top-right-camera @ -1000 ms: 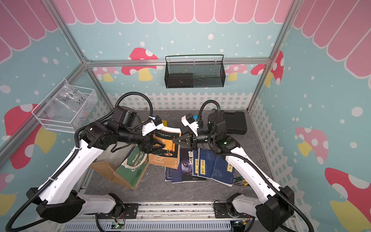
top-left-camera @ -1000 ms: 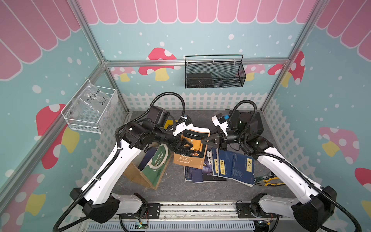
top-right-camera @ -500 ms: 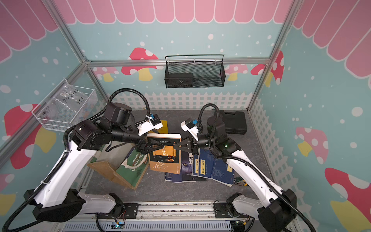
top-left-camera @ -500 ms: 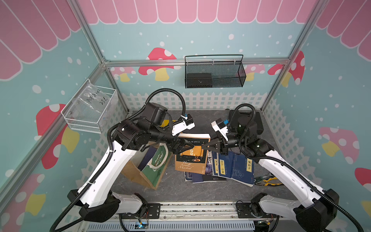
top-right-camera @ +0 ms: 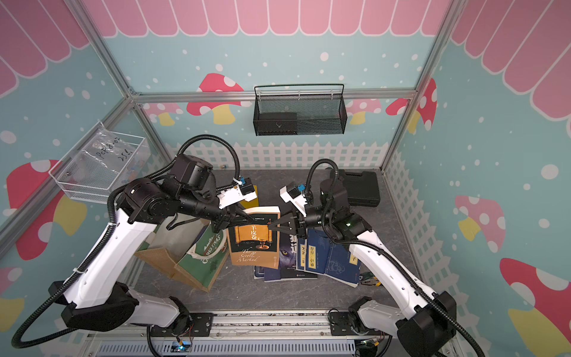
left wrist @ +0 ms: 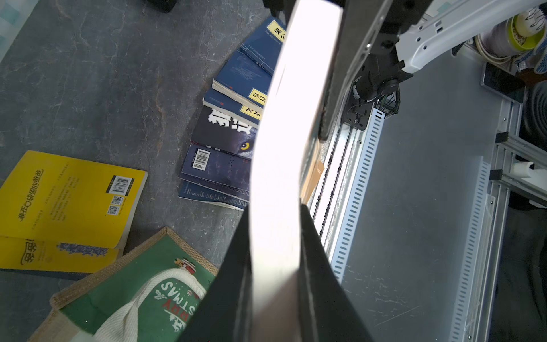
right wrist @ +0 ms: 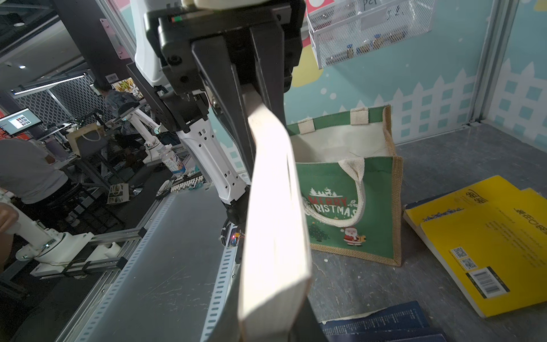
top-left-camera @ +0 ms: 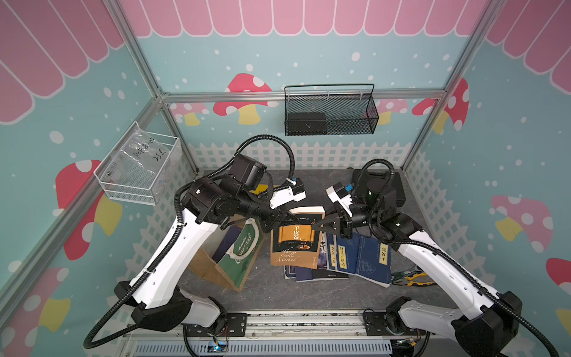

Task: Put the books into the canvas bag
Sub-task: Adjust the book.

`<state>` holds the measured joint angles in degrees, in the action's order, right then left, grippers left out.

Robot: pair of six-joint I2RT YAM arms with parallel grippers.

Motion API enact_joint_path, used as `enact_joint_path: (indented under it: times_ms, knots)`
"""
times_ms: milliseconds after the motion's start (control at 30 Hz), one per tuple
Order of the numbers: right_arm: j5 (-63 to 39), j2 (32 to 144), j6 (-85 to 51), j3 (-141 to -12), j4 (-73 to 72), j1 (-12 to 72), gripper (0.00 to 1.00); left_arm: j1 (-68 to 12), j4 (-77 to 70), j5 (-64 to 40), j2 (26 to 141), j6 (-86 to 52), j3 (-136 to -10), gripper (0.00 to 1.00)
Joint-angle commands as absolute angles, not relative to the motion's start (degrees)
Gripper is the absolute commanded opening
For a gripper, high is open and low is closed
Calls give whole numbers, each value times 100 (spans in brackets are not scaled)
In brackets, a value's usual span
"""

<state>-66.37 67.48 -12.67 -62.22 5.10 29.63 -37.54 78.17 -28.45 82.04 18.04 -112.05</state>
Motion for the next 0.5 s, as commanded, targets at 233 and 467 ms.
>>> enact_joint_path:
  times_ms: [233,467]
  knots:
    - [-6213,6758,-1574,-6451,-683,3009,88,-3777,7140,-729,7190,414,-11258,0]
    - [-5683,7001,-1567,-6440,-675,2886,100,-3774,7263,1371,6230,-570,-10874,0]
